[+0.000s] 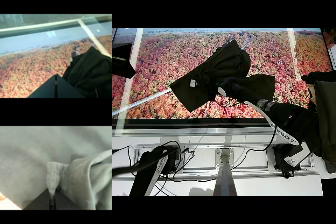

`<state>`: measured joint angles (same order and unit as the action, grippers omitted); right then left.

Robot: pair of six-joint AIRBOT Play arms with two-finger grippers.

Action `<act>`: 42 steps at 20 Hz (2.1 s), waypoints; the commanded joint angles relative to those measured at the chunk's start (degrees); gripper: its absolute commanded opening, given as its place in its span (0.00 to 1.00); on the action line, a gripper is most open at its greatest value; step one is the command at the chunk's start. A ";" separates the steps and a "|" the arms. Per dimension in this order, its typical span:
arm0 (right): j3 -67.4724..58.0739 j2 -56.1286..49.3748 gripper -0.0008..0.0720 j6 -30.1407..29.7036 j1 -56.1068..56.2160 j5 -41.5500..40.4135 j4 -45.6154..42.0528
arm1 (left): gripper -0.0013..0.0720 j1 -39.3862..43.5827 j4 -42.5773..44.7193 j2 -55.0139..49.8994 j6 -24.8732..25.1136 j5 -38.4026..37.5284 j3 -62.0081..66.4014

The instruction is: Fold the clothes and pants, and hang the long-sleeved shirts on hangers.

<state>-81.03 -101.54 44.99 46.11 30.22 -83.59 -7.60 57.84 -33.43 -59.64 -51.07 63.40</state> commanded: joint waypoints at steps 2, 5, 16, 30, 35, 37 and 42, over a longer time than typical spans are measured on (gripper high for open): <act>-6.75 4.70 0.04 1.11 -0.44 0.48 -1.27 | 0.04 -0.02 0.07 -0.11 0.00 -1.01 0.00; -9.66 11.13 0.05 10.69 -2.95 0.33 -1.31 | 0.04 -0.02 0.07 -1.16 -0.02 -3.65 -0.24; -9.70 25.99 0.04 34.95 -42.51 32.59 -1.09 | 0.04 -1.79 -0.81 -6.23 -7.93 -22.27 -23.23; 1.77 25.57 0.05 34.88 -55.69 32.20 11.61 | 0.06 -31.65 -13.25 -6.23 -5.70 -22.23 -41.03; 1.77 25.57 0.05 34.88 -55.69 31.65 12.07 | 0.69 -39.15 -13.33 -6.71 -6.14 -19.96 -47.15; 1.77 25.57 0.05 34.88 -55.69 31.63 12.09 | 0.75 -38.80 -13.31 -8.85 -5.53 -19.30 -48.13; 1.77 25.59 0.05 34.91 -55.69 31.82 13.05 | 0.94 -35.06 -16.20 -19.39 5.03 -17.79 -48.09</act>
<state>-79.29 -75.99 79.90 -9.54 61.93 -71.22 -43.83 43.64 -48.01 -62.04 -70.04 15.77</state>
